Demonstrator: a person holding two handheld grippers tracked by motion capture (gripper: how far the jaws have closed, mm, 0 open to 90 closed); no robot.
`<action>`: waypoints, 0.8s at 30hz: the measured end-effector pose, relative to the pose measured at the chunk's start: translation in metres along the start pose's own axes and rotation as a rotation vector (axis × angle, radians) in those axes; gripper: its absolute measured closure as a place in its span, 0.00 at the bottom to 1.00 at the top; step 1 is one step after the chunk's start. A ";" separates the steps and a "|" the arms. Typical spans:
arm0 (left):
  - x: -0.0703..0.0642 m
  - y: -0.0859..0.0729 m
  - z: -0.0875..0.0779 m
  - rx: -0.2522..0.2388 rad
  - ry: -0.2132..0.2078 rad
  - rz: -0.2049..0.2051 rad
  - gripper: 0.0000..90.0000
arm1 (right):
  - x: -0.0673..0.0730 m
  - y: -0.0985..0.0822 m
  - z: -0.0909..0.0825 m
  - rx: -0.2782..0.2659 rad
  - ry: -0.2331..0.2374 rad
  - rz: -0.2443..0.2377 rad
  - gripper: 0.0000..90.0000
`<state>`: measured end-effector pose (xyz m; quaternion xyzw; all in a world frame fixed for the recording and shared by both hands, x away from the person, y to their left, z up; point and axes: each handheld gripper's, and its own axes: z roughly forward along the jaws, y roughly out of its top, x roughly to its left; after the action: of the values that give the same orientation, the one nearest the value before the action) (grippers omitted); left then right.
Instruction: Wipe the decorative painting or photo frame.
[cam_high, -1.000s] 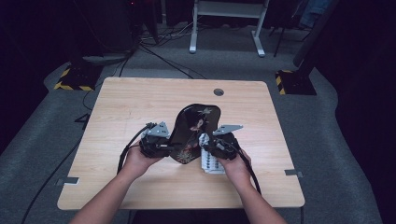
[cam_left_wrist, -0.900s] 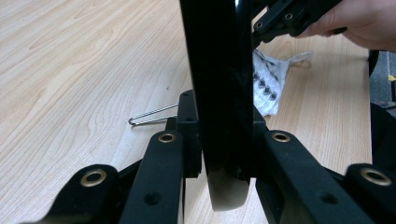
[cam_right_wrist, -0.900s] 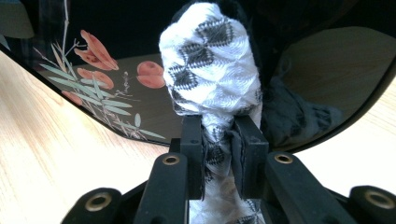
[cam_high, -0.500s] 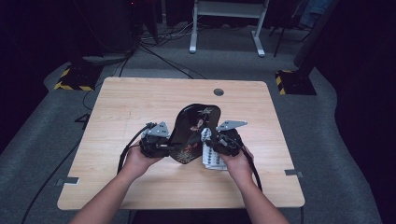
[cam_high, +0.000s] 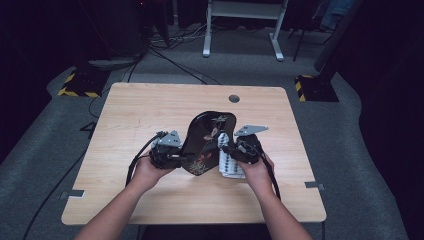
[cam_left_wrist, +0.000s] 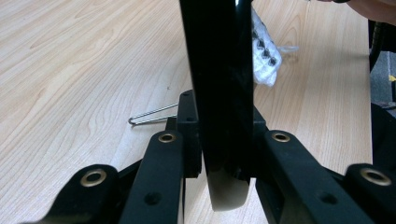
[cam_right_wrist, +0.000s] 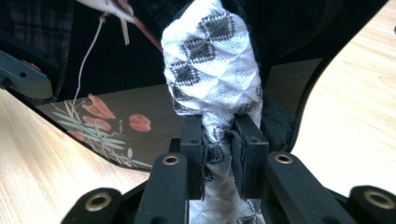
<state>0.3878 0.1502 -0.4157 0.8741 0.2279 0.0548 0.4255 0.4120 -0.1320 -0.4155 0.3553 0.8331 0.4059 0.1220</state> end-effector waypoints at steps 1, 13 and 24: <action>0.000 0.000 0.000 0.000 0.000 0.000 0.86 | 0.000 -0.002 0.001 -0.005 0.000 0.000 0.86; 0.000 0.000 0.000 0.000 0.003 0.000 0.86 | -0.002 -0.020 0.017 0.070 0.005 0.030 0.86; 0.000 0.000 0.000 0.002 0.005 -0.001 0.86 | -0.008 -0.008 0.003 0.007 -0.012 0.039 0.86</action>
<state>0.3878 0.1496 -0.4155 0.8742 0.2296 0.0566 0.4241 0.4156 -0.1391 -0.4238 0.3745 0.8268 0.4030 0.1177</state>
